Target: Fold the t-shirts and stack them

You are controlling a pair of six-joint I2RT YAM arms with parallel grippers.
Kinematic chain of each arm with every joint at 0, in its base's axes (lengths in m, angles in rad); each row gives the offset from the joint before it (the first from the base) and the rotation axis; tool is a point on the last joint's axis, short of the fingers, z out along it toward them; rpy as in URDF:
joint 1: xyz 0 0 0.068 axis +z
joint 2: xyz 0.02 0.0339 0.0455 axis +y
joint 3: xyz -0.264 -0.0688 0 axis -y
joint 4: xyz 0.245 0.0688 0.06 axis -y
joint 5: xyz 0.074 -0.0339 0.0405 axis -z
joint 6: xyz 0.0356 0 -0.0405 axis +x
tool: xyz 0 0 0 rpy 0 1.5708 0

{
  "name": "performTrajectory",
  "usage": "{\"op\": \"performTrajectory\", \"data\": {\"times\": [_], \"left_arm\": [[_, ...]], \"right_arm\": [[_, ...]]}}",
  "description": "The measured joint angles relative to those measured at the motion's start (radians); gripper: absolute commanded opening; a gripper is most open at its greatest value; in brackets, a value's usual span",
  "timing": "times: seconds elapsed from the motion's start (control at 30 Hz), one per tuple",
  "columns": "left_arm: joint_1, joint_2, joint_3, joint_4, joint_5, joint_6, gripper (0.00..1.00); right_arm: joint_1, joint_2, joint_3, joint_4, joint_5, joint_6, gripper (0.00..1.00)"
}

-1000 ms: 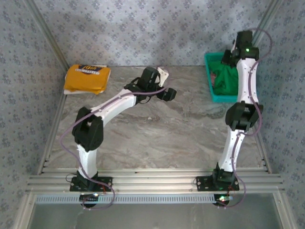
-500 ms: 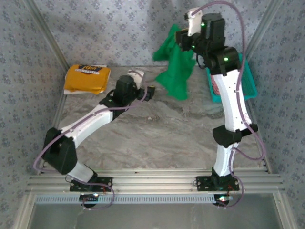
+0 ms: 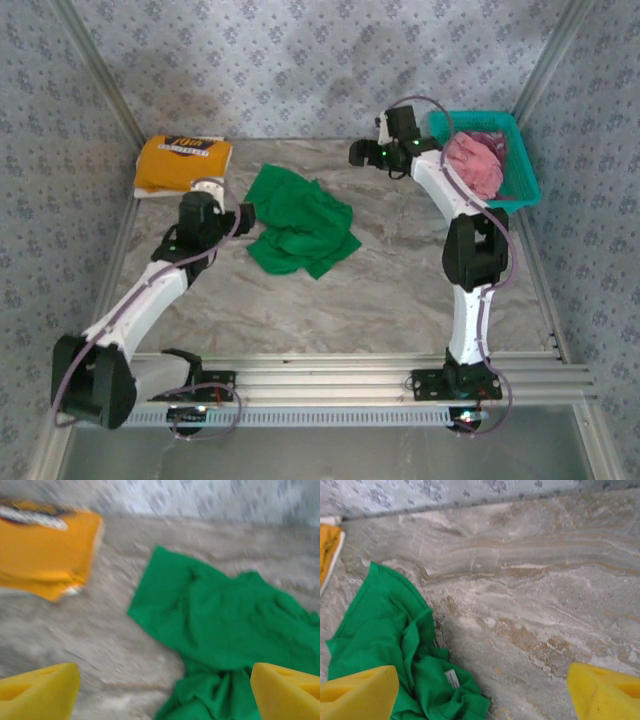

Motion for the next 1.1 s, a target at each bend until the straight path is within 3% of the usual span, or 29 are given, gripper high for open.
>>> {"op": "performTrajectory", "data": {"times": [0.17,0.3,0.4,0.5,0.53,0.6,0.67,0.73,0.8,0.93,1.1], "left_arm": [[-0.137,0.152,-0.027,-0.042,0.061,-0.023,0.96],[-0.142,0.218,-0.084,-0.031,0.076,-0.075,0.96],[-0.112,0.277,-0.090,-0.029,0.060,-0.112,0.89],[-0.089,0.301,-0.093,-0.014,0.051,-0.145,0.72],[-0.087,0.303,-0.098,-0.003,0.050,-0.155,0.62],[-0.087,0.302,-0.116,0.022,0.049,-0.175,0.31],[-0.087,0.302,-0.134,0.027,0.048,-0.187,0.00],[-0.087,0.298,-0.144,0.016,0.039,-0.188,0.00],[-0.081,0.274,-0.145,-0.007,0.023,-0.192,0.00],[-0.022,0.145,-0.143,-0.055,0.004,-0.198,0.00],[0.119,-0.015,-0.078,-0.113,-0.002,-0.189,0.00]], "right_arm": [[0.018,0.003,-0.079,0.058,-0.110,0.008,0.90],[0.038,0.078,-0.111,0.068,-0.197,0.001,0.93],[0.062,0.158,-0.082,0.063,-0.235,-0.017,0.94],[0.102,0.246,0.008,0.056,-0.279,-0.034,0.89],[0.117,0.278,0.052,0.056,-0.291,-0.037,0.84],[0.146,0.338,0.138,0.048,-0.309,-0.048,0.73],[0.175,0.403,0.234,0.027,-0.320,-0.066,0.47],[0.195,0.461,0.325,-0.008,-0.320,-0.083,0.19],[0.208,0.490,0.372,-0.032,-0.321,-0.082,0.01],[0.192,0.464,0.347,-0.053,-0.312,-0.057,0.00],[0.114,0.297,0.206,-0.055,-0.289,-0.024,0.00]]}}
